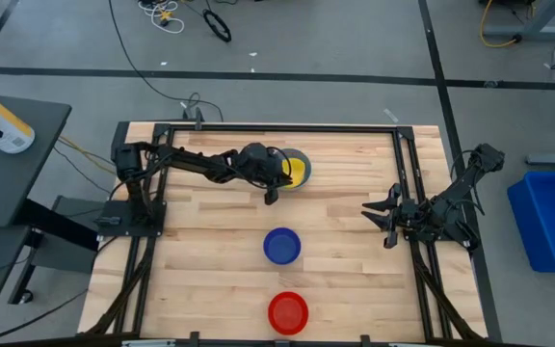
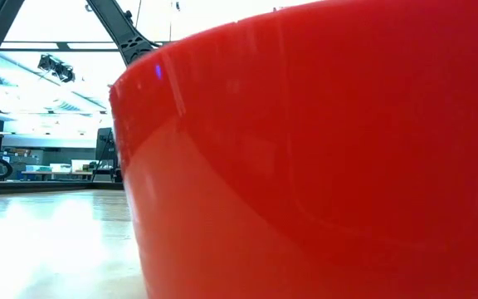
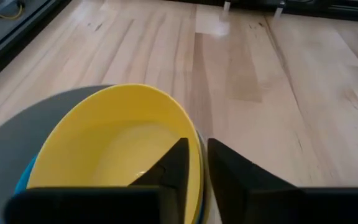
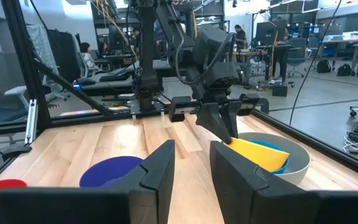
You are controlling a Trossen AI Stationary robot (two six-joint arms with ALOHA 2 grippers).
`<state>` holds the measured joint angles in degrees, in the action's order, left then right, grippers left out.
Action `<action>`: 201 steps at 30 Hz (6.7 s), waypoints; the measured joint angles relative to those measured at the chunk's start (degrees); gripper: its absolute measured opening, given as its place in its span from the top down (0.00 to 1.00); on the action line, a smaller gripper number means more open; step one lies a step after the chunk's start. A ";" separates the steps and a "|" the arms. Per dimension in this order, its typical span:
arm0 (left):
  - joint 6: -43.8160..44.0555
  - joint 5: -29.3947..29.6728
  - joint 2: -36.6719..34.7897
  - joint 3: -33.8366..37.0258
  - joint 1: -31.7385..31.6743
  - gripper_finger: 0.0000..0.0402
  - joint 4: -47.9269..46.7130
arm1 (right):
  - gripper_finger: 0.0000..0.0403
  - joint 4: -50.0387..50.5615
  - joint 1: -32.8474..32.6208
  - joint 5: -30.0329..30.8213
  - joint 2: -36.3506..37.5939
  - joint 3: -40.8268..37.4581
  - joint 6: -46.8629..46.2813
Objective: Nest bowls inside each other
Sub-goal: Stack the yellow bowl on the blue bowl, then stack the dark blue bowl on the yellow bowl
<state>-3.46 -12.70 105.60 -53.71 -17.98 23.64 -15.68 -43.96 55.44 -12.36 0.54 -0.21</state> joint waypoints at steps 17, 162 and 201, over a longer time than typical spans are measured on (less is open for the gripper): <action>3.93 9.58 1.36 0.52 -1.08 0.47 0.04 | 0.73 0.00 0.02 0.00 0.02 0.00 -0.03; 0.25 11.59 -0.61 -6.86 -10.84 0.99 -9.25 | 0.73 9.46 0.00 -0.50 0.02 -0.01 -9.42; 0.83 10.24 -0.61 -6.86 -10.83 0.60 -11.89 | 0.73 8.61 0.00 -0.50 0.02 0.00 -9.44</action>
<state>-2.64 -2.45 104.99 -60.58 -28.81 11.75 -7.07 -43.97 54.94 -12.34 0.53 -9.65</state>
